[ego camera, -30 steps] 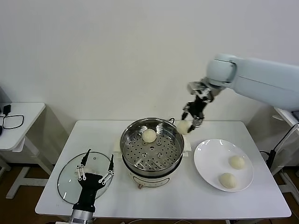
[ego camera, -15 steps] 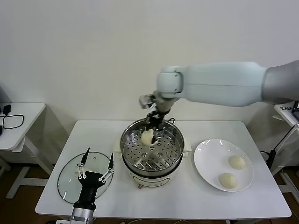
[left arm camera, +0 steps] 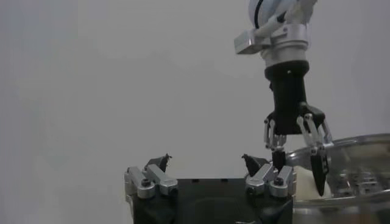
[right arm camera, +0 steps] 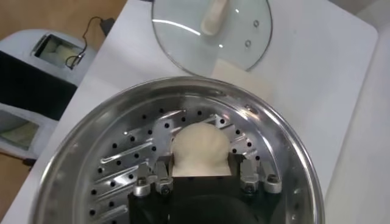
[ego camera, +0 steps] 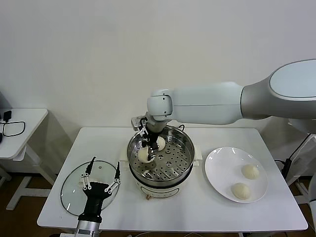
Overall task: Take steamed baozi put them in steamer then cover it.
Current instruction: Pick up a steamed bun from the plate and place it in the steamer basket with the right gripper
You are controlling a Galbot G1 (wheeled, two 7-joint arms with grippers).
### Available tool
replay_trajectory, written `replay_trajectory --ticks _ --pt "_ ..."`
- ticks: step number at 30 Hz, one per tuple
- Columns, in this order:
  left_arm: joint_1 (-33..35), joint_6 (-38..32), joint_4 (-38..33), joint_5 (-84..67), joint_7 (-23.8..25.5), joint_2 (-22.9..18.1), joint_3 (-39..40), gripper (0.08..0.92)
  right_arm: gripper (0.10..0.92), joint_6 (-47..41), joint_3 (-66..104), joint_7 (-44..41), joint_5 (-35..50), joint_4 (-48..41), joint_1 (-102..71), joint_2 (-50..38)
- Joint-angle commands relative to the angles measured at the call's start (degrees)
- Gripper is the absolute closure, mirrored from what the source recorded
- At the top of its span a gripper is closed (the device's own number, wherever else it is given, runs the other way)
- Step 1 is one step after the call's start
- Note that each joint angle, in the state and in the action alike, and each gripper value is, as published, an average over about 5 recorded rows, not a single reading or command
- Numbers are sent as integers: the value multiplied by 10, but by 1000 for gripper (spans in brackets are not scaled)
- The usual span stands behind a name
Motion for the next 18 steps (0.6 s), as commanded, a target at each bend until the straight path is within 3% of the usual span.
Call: replay_trajectory --ticks 1,8,14,18 --pt "0 -2 0 0 0 -4 0 177 380 -7 0 36 14 -11 -29 20" --pt "2 -3 -1 0 -1 -5 -2 177 352 -7 2 42 4 -14 -35 22" --pt "3 -2 -3 0 -1 -3 -3 177 225 -9 7 40 -2 2 -20 5" --pt "3 -2 -3 1 -1 -2 0 177 204 -8 17 18 -26 31 9 -34"
